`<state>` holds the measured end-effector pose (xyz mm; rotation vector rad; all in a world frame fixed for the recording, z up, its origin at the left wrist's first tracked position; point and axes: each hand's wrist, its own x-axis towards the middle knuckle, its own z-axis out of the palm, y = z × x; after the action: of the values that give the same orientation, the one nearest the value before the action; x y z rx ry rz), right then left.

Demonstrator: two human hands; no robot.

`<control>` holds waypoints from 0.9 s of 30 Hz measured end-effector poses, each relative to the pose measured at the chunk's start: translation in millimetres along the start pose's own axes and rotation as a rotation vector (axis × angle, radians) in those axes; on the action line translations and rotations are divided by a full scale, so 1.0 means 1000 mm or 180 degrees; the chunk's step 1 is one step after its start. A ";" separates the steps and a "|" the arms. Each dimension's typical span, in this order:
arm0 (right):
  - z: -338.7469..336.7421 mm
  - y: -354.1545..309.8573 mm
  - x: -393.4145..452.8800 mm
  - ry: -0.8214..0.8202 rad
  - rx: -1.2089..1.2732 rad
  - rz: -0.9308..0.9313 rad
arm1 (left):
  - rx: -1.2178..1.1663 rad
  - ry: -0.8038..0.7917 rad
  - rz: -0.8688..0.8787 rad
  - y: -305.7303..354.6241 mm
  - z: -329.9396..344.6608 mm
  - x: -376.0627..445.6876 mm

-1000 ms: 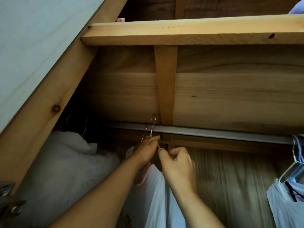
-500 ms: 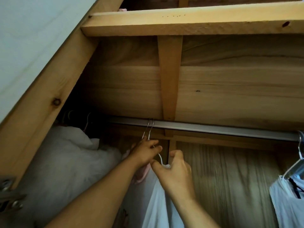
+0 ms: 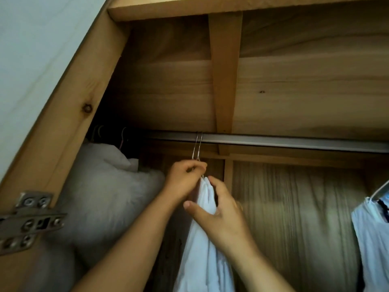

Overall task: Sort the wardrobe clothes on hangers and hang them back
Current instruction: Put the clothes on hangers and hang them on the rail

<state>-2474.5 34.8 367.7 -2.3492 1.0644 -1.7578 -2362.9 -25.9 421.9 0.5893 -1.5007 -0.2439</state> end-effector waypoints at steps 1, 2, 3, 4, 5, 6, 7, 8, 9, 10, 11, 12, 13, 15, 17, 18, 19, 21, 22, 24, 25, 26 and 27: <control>0.002 0.000 -0.003 -0.0071 0.0061 -0.0059 | -0.0083 -0.0014 -0.0024 0.004 -0.004 -0.006; 0.005 0.001 -0.006 -0.0132 0.0130 -0.0096 | -0.0168 -0.0016 -0.0049 0.007 -0.008 -0.013; 0.007 0.002 -0.009 -0.0186 0.0208 -0.0121 | -0.0234 -0.0006 -0.0068 0.012 -0.012 -0.019; 0.009 0.003 -0.013 -0.0244 0.0286 -0.0125 | -0.0278 0.0008 -0.0100 0.015 -0.016 -0.027; 0.011 0.004 -0.017 -0.0291 0.0353 -0.0142 | -0.0330 0.0033 -0.0129 0.019 -0.021 -0.033; 0.012 0.005 -0.021 -0.0327 0.0402 -0.0168 | -0.0393 0.0068 -0.0157 0.023 -0.025 -0.038; 0.013 0.005 -0.027 -0.0358 0.0463 -0.0157 | -0.0417 0.0105 -0.0189 0.027 -0.029 -0.046; 0.013 0.006 -0.031 -0.0367 0.0513 -0.0122 | -0.0380 0.0146 -0.0180 0.031 -0.032 -0.050; 0.013 0.006 -0.037 -0.0349 0.0552 -0.0070 | -0.0300 0.0186 -0.0155 0.035 -0.036 -0.057; 0.012 0.008 -0.041 -0.0293 0.0583 -0.0027 | -0.0230 0.0228 -0.0116 0.039 -0.038 -0.062; 0.010 0.008 -0.046 -0.0216 0.0619 -0.0014 | -0.0168 0.0272 -0.0076 0.042 -0.039 -0.066; 0.008 0.008 -0.051 -0.0129 0.0667 -0.0004 | -0.0064 0.0309 -0.0031 0.045 -0.040 -0.071; 0.006 0.007 -0.054 -0.0035 0.0708 0.0001 | 0.0113 0.0342 0.0045 0.048 -0.040 -0.075; 0.002 0.008 -0.062 0.0180 0.0723 0.0014 | 0.0591 0.0469 0.0245 0.051 -0.041 -0.087; 0.000 0.010 -0.072 0.0358 0.0702 0.0019 | 0.1017 0.0657 0.0551 0.055 -0.043 -0.108; -0.001 0.010 -0.078 0.0414 0.0721 -0.0003 | 0.1215 0.0731 0.0717 0.057 -0.043 -0.121; 0.000 0.009 -0.088 0.0428 0.0754 -0.0041 | 0.1394 0.0763 0.0827 0.059 -0.045 -0.139; 0.003 0.006 -0.106 0.0448 0.0824 -0.0213 | 0.1585 0.0724 0.0889 0.062 -0.050 -0.175; 0.007 0.003 -0.118 0.0431 0.0891 -0.0296 | 0.1648 0.0696 0.0827 0.062 -0.055 -0.194; 0.016 -0.004 -0.141 0.0378 0.1069 -0.0448 | 0.1756 0.0635 0.0662 0.063 -0.066 -0.230; 0.022 -0.008 -0.153 0.0326 0.1195 -0.0492 | 0.1797 0.0598 0.0564 0.064 -0.072 -0.248; 0.028 -0.012 -0.166 0.0249 0.1329 -0.0522 | 0.1849 0.0560 0.0449 0.066 -0.078 -0.265; 0.037 -0.017 -0.183 0.0120 0.1497 -0.0542 | 0.1956 0.0555 0.0316 0.069 -0.086 -0.287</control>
<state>-2459.1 130.4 207.2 -2.1629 0.3952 -1.8578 -2315.8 194.5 212.4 0.9905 -1.4229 0.3547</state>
